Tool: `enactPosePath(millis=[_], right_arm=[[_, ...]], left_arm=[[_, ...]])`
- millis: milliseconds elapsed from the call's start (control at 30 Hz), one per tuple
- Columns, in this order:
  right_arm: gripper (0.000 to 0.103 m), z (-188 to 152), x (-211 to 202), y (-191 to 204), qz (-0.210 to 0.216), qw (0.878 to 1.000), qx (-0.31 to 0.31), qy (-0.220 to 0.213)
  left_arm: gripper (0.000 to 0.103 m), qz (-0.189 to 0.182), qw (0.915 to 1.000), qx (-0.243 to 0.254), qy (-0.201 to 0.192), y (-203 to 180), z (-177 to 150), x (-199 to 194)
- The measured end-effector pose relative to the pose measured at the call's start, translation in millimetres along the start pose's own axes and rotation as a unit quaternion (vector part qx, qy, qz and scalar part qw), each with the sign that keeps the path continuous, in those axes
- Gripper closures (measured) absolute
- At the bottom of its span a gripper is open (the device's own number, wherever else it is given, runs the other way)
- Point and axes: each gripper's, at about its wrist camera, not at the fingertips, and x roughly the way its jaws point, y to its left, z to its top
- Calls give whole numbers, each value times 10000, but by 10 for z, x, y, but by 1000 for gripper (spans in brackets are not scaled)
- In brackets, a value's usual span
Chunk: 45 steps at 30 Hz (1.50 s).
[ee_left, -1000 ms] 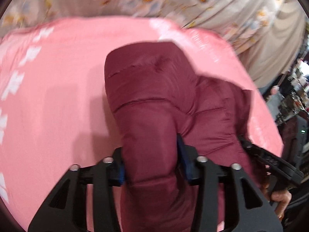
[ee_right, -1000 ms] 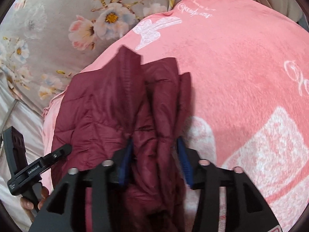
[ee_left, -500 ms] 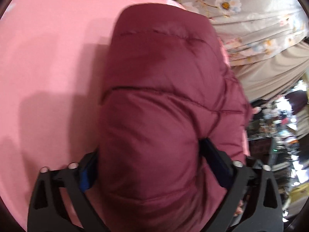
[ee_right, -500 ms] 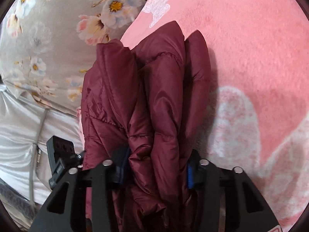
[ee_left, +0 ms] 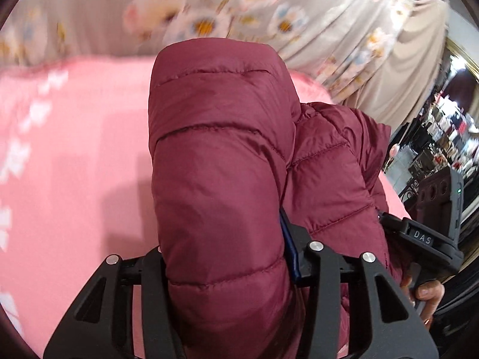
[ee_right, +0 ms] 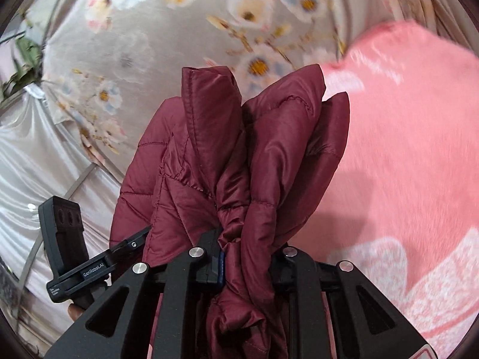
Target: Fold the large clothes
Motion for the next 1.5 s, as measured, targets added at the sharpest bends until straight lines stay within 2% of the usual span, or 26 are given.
enactPosePath(millis=[200,433,767,1000,1200,1500], right_arm=[[85,274,-247,670,-62,9939,-784,-776],[85,485,-353,1182,20,9838,-1237,-1296],[85,602,-285,1818,209,9712,-1742,-1610],[85,575,-26,2014,331,9711,-1848,-1476],[85,492,307,2026,254,9756,-1828,-1185],[85,196,984,1667,-21,9874,-1516,-452]], left_arm=[[58,222,9941,652,-833,-254,360,-533],[58,533,9776,1162,-1674,-281,575,-1137],[58,888,9549,1415,-2453,-58,720,-1683],[55,1198,9452,1453,-2667,168,766,-1902],[55,1400,9480,1328,-2532,470,753,-1862],[53,1453,9661,966,-1902,947,576,-1401]])
